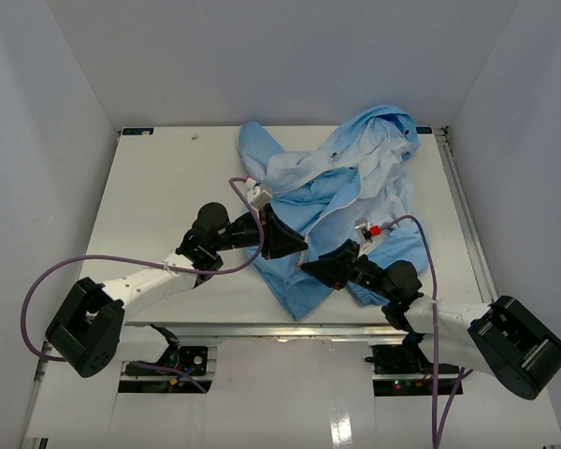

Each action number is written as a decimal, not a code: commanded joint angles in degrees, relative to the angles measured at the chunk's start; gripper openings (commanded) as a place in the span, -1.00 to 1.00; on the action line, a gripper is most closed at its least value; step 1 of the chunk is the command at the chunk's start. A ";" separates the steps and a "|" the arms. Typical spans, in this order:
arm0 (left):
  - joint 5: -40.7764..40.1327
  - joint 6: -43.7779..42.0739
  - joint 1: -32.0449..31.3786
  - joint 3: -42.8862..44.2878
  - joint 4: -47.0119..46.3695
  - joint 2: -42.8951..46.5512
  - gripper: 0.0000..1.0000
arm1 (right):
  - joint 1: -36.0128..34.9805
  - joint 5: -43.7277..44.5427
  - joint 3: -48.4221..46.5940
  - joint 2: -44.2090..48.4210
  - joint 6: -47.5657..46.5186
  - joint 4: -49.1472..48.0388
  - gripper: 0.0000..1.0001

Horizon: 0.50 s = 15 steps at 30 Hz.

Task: Zip up the jacket

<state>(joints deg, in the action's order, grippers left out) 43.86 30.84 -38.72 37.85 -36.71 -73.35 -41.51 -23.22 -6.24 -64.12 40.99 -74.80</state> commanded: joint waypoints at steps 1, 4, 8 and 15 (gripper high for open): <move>-7.28 -4.77 0.14 1.00 9.33 6.22 0.02 | -0.42 -1.19 0.17 2.62 -1.64 -6.72 -0.84; -12.31 -7.08 0.14 0.97 15.50 10.08 0.06 | -0.33 -0.38 -0.01 5.79 -2.42 -3.65 -0.85; -13.36 -5.41 0.05 -1.69 16.31 14.21 -0.07 | -0.33 1.15 -0.09 8.73 -2.89 -2.00 -0.85; -5.34 -1.63 0.14 -5.07 9.65 10.55 -0.14 | -0.33 -0.31 -0.79 6.94 -2.24 -2.86 -0.85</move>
<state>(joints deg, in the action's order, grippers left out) 33.86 27.00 -38.72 34.06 -24.85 -59.58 -41.65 -22.67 -5.96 -56.32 39.42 -73.50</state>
